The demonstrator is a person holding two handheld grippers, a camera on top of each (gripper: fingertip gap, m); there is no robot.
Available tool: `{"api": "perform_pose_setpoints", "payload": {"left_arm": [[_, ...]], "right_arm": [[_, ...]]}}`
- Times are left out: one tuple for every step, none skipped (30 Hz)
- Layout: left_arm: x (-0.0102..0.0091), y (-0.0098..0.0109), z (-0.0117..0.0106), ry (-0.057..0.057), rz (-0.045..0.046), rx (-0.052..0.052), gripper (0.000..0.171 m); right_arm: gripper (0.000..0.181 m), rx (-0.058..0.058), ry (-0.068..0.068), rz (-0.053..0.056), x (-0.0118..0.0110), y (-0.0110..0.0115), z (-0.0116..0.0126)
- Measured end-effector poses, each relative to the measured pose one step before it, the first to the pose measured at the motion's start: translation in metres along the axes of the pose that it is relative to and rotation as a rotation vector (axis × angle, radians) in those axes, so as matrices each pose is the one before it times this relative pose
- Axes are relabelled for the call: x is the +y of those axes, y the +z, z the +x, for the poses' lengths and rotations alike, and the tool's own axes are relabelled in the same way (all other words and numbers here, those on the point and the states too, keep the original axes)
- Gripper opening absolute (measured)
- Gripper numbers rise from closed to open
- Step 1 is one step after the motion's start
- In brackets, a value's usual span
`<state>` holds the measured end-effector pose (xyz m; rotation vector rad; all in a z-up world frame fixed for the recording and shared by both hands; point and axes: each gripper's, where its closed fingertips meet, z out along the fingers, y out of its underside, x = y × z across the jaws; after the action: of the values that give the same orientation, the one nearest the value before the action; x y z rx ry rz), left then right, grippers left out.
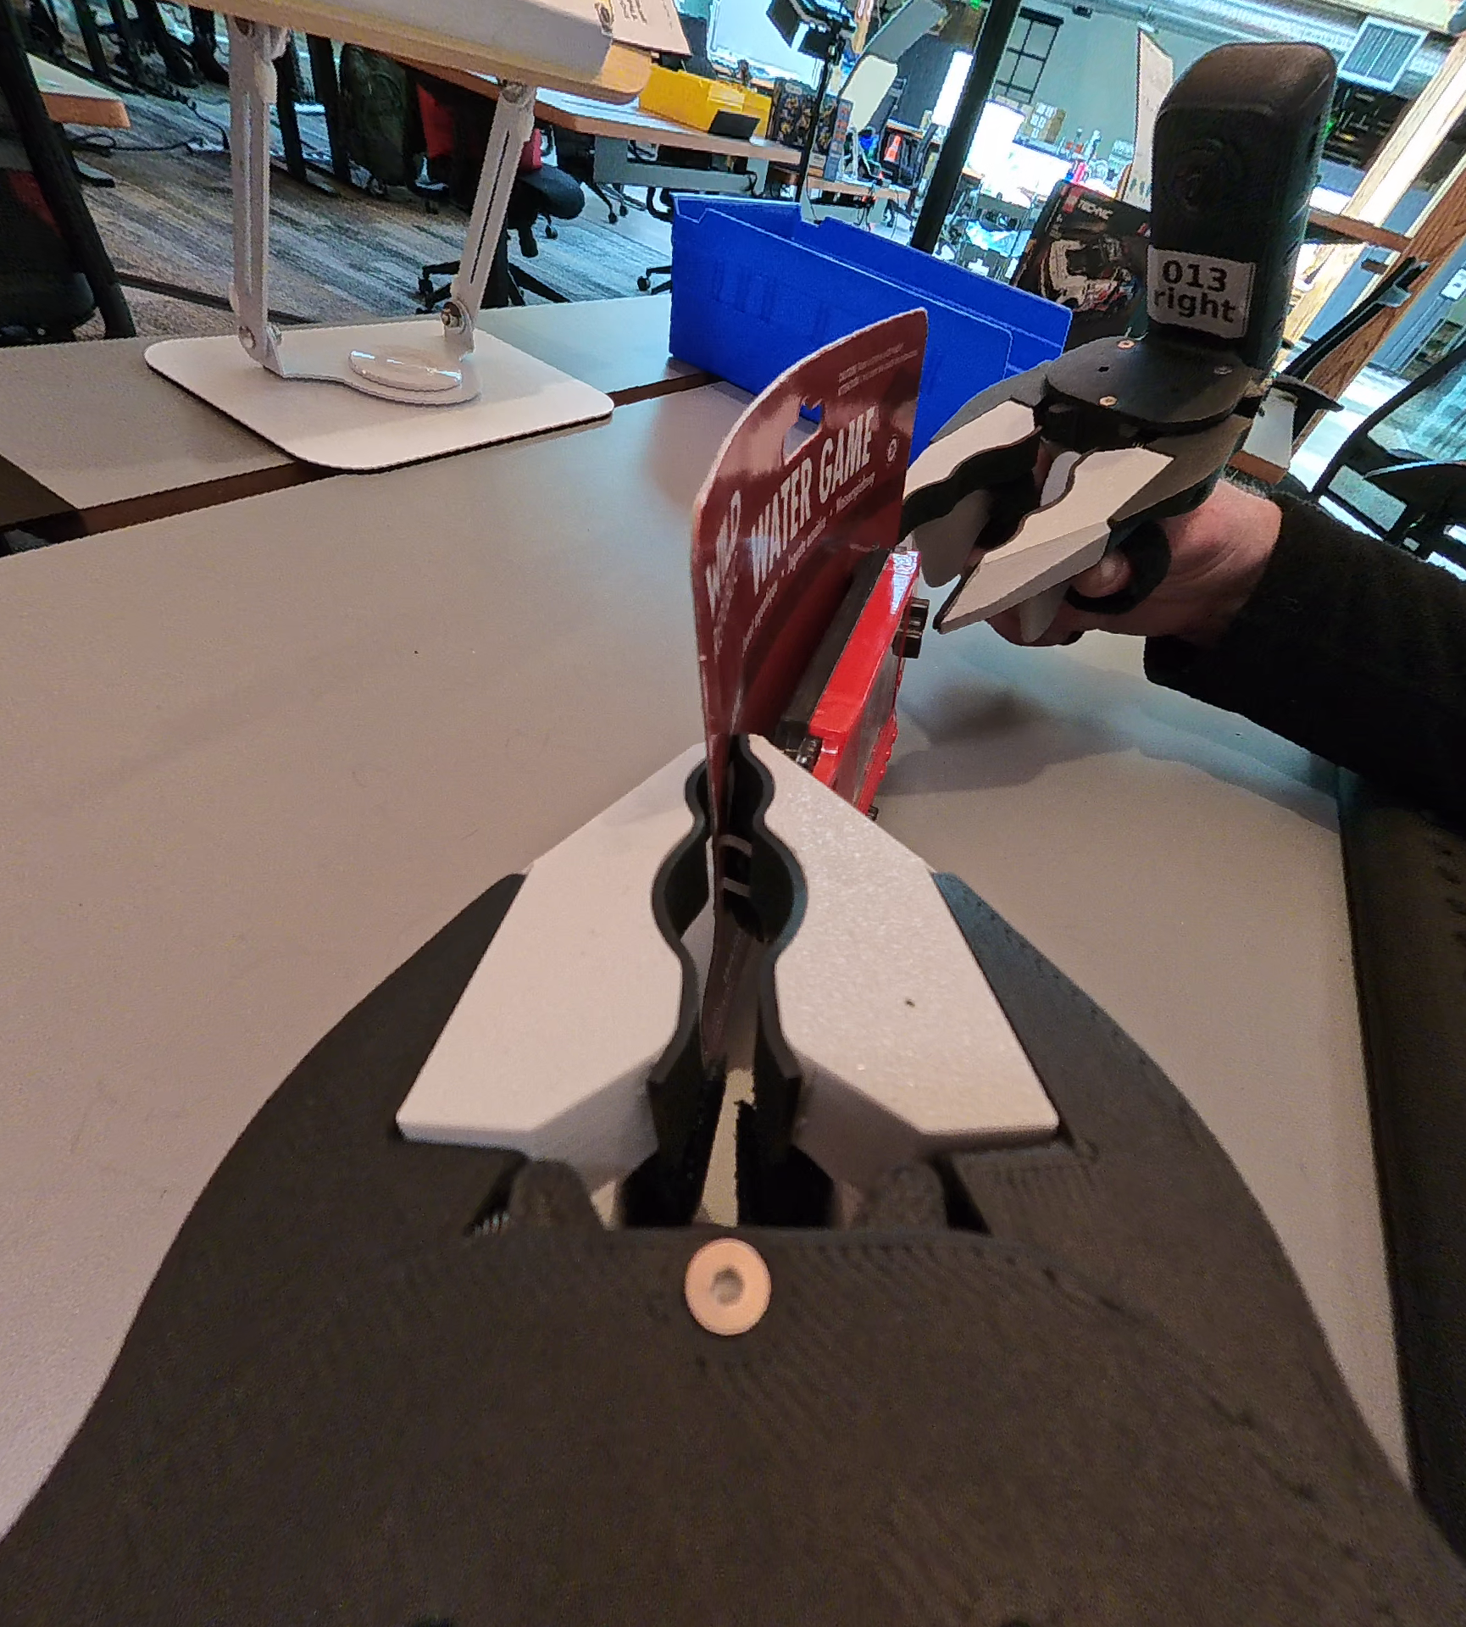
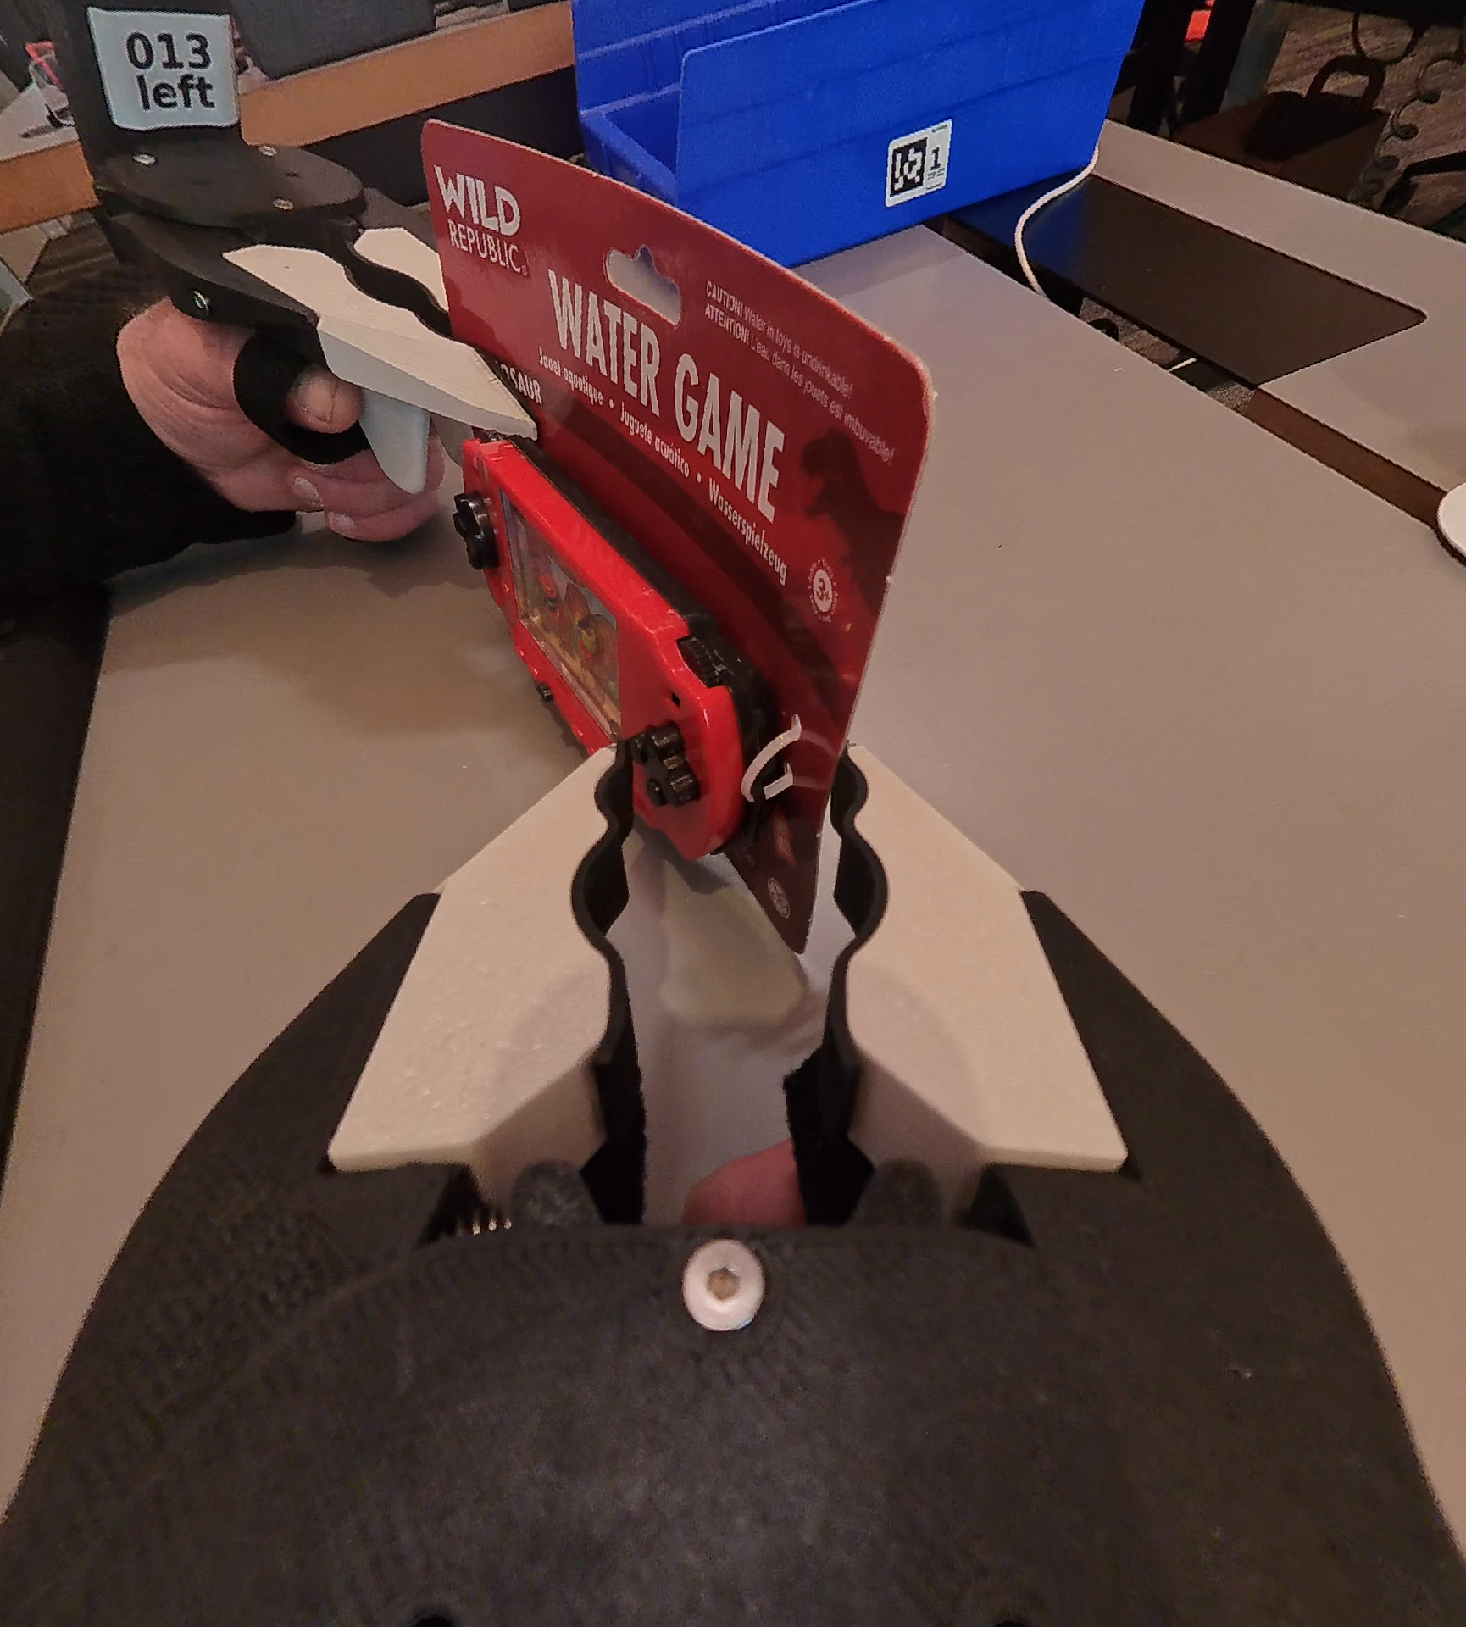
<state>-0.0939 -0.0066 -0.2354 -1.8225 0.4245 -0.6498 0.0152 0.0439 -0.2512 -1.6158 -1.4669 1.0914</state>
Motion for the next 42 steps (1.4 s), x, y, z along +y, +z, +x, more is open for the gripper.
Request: {"api": "perform_pose_setpoints", "payload": {"left_arm": [[0.00003,0.00000,-0.00007,-0.0005,0.00046,0.0000,0.000],[-0.00004,-0.00004,0.00002,-0.0007,0.00029,0.0004,0.000],[0.00005,-0.00002,0.00005,0.0003,-0.00009,-0.0005,0.000],[-0.00008,-0.00003,-0.00003,0.0000,-0.00011,-0.0004,0.000],[-0.00001,0.00001,-0.00002,0.0001,0.00008,-0.0001,0.000],[-0.00003,-0.00005,0.00006,0.0006,-0.00018,-0.0004,0.000],[-0.00001,0.00001,0.00005,0.0006,0.00034,-0.0003,0.000],[-0.00018,0.00002,0.00021,-0.0002,0.00087,0.0003,0.000],[0.00006,-0.00009,-0.00004,0.0001,-0.00018,-0.0007,0.000],[-0.00006,-0.00003,0.00025,0.0010,0.00024,0.0002,0.000],[-0.00015,0.00001,0.00045,0.0002,0.00088,0.0012,0.000],[-0.00007,-0.00002,-0.00005,0.0006,0.00096,-0.0015,0.000],[-0.00008,-0.00002,0.00014,-0.0005,0.00079,0.0004,0.000],[-0.00007,-0.00001,0.00023,-0.0009,0.00164,0.0005,0.000],[-0.00009,0.00012,-0.00015,-0.0010,0.00158,-0.0024,0.000],[0.00000,-0.00004,-0.00019,-0.0010,0.00157,-0.0008,0.000],[0.00001,-0.00005,0.00027,-0.0006,0.00084,0.0020,0.000],[-0.00010,-0.00020,0.00047,0.0017,0.00033,0.0011,0.000],[0.00004,0.00005,0.00017,0.0018,-0.00040,-0.0011,0.000],[0.00019,-0.00018,-0.00009,0.0015,-0.00269,-0.0007,0.000],[0.00001,-0.00009,0.00022,0.0010,-0.00164,0.0022,0.000],[-0.00006,0.00020,0.00031,0.0013,-0.00082,-0.0002,0.000],[0.00032,0.00033,-0.00009,0.0025,-0.00266,-0.0020,0.000],[0.00005,-0.00004,-0.00009,-0.0001,-0.00130,-0.0004,0.000],[0.00006,0.00004,0.00008,-0.0012,0.00002,0.0011,0.000],[-0.00005,0.00009,0.00002,0.0003,0.00039,-0.0002,0.000],[-0.00002,0.00025,0.00017,-0.0002,-0.00031,0.0008,0.000],[0.00002,0.00029,0.00003,0.0005,-0.00081,0.0006,0.000],[-0.00009,0.00015,-0.00004,0.0001,-0.00051,-0.0001,0.000],[0.00003,0.00017,-0.00005,-0.0008,0.00000,0.0002,0.000],[0.00004,0.00005,-0.00007,-0.0011,0.00016,0.0001,0.000],[-0.00006,0.00003,0.00001,-0.0003,0.00043,-0.0001,0.000],[0.00004,0.00004,-0.00005,0.0004,-0.00024,-0.0007,0.000],[-0.00002,-0.00006,-0.00008,0.0001,-0.00053,-0.0007,0.000],[0.00002,-0.00001,-0.00001,-0.0002,-0.00015,-0.0002,0.000],[-0.00003,0.00008,0.00015,-0.0004,0.00023,0.0003,0.000],[0.00002,-0.00007,0.00007,0.0002,0.00006,0.0002,0.000],[0.00005,-0.00008,0.00006,-0.0002,-0.00010,-0.0001,0.000],[-0.00001,0.00000,0.00008,0.0001,0.00005,0.0006,0.000],[-0.00001,0.00001,0.00009,-0.0006,0.00007,0.0003,0.000],[0.00008,0.00004,-0.00026,-0.0014,0.00050,-0.0007,0.000],[-0.00010,0.00017,-0.00038,-0.0018,0.00063,-0.0011,0.000]], "right_arm": [[0.042,0.0010,-0.0013,0.0003,0.00006,0.00007,0.00014],[0.043,-0.0005,0.0000,0.0002,0.00001,-0.00008,0.00003],[0.042,-0.0002,-0.0003,-0.0004,0.00012,0.00000,0.00021],[0.042,0.0012,-0.0017,-0.0009,0.00010,0.00003,0.00018],[0.043,0.0003,-0.0028,-0.0015,0.00020,0.00000,-0.00006],[0.042,0.0023,-0.0028,-0.0011,0.00015,0.00003,0.00023],[0.040,0.0046,-0.0033,-0.0008,0.00027,-0.00010,0.00069],[0.038,0.0015,-0.0027,-0.0003,0.00023,-0.00016,0.00031],[0.036,-0.0039,-0.0015,0.0013,0.00004,-0.00046,-0.00023],[0.035,-0.0030,-0.0002,0.0009,0.00014,-0.00036,-0.00019],[0.034,0.0002,0.0000,0.0014,0.00005,0.00000,0.00015],[0.032,-0.0003,-0.0008,0.0011,-0.00006,-0.00010,-0.00008],[0.030,-0.0005,-0.0002,-0.0006,-0.00011,-0.00013,0.00002],[0.030,0.0023,0.0002,-0.0011,-0.00001,0.00007,0.00020],[0.029,0.0041,-0.0008,0.0003,-0.00005,0.00012,0.00033],[0.028,-0.0007,0.0003,0.0013,-0.00013,0.00000,-0.00012],[0.029,-0.0051,0.0033,0.0004,-0.00008,-0.00031,-0.00047],[0.030,-0.0039,0.0051,-0.0005,0.00007,-0.00025,-0.00021],[0.031,0.0011,0.0036,0.0005,0.00004,0.00019,0.00021],[0.035,0.0016,0.0049,0.0023,-0.00015,0.00036,0.00032],[0.039,0.0020,0.0033,0.0008,-0.00024,0.00077,0.00026],[0.047,0.0001,-0.0020,-0.0027,0.00004,0.00097,-0.00034],[0.050,-0.0005,-0.0042,-0.0055,0.00034,0.00084,-0.00069],[0.050,-0.0026,-0.0024,-0.0060,0.00074,0.00040,-0.00057],[0.049,-0.0020,0.0005,-0.0023,0.00065,0.00032,-0.00025],[0.048,0.0001,-0.0003,-0.0017,0.00051,0.00023,0.00009],[0.047,0.0007,-0.0012,-0.0032,0.00063,0.00008,0.00021],[0.046,-0.0005,0.0001,-0.0022,0.00052,0.00006,0.00005],[0.046,-0.0010,0.0006,-0.0005,0.00014,0.00000,0.00004],[0.045,0.0002,-0.0005,0.0001,0.00006,0.00005,0.00018],[0.045,0.0008,-0.0007,0.0002,0.00002,-0.00008,0.00016],[0.044,0.0001,0.0006,0.0000,0.00012,-0.00005,0.00009],[0.043,0.0004,-0.0001,-0.0003,0.00003,-0.00002,0.00016],[0.043,0.0014,-0.0020,-0.0005,0.00006,0.00007,0.00003],[0.043,0.0008,-0.0020,-0.0010,0.00019,-0.00005,-0.00014],[0.044,-0.0014,-0.0009,-0.0005,0.00004,0.00006,-0.00023],[0.044,-0.0004,-0.0002,-0.0001,0.00002,0.00000,-0.00014],[0.043,0.0025,-0.0020,-0.0012,0.00015,0.00002,0.00019],[0.042,0.0045,-0.0054,-0.0024,0.00009,0.00004,0.00038],[0.040,0.0033,-0.0048,-0.0026,0.00024,-0.00002,0.00019],[0.038,-0.0011,-0.0009,-0.0004,-0.00008,-0.00021,-0.00012],[0.036,-0.0031,0.0008,-0.0006,0.00005,-0.00028,-0.00020]]}}
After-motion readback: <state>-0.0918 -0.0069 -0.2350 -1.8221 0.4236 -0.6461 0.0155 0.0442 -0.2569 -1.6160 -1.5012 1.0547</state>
